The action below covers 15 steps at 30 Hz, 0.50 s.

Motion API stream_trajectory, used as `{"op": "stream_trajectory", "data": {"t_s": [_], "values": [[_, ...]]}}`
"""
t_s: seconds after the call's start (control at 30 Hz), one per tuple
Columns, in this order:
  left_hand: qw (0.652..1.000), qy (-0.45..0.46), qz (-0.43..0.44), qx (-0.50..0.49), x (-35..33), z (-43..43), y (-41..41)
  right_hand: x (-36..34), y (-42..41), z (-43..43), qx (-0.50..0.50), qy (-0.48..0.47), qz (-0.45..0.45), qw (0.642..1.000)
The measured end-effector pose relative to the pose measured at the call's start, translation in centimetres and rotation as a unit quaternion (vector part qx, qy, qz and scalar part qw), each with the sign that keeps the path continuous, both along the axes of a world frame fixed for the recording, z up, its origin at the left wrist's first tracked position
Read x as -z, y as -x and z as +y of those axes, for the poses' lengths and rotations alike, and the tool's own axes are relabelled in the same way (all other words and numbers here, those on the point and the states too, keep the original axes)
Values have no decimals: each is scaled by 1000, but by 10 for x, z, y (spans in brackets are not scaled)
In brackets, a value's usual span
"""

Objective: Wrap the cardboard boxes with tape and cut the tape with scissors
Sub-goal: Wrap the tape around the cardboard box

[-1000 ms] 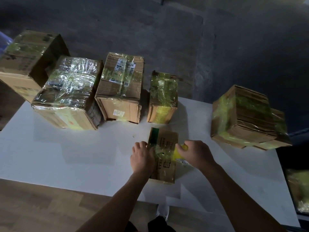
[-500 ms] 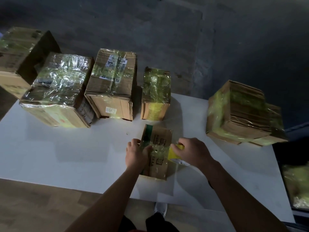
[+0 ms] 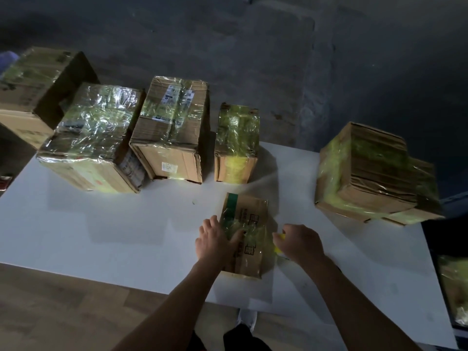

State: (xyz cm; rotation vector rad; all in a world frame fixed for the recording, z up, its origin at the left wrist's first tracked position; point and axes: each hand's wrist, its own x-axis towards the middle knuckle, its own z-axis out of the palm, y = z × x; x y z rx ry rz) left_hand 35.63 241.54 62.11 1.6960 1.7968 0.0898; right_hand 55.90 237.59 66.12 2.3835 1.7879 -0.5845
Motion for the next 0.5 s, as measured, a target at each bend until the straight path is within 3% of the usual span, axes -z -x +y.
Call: {"op": "stream_trajectory", "data": {"t_s": [0.1, 0.2, 0.4, 0.5], "values": [[996, -69, 43, 35, -8, -3, -9, 4, -1, -1, 13, -11, 3, 1000], [970, -165, 87, 159, -19, -10, -26, 6, 0, 1, 11, -20, 0, 1000], [955, -63, 132, 260, -20, -49, -55, 4, -4, -1, 1, -23, -8, 1000], [952, -41, 155, 262, -10, -65, -59, 1, -3, -1, 25, 4, -2, 1000]]}}
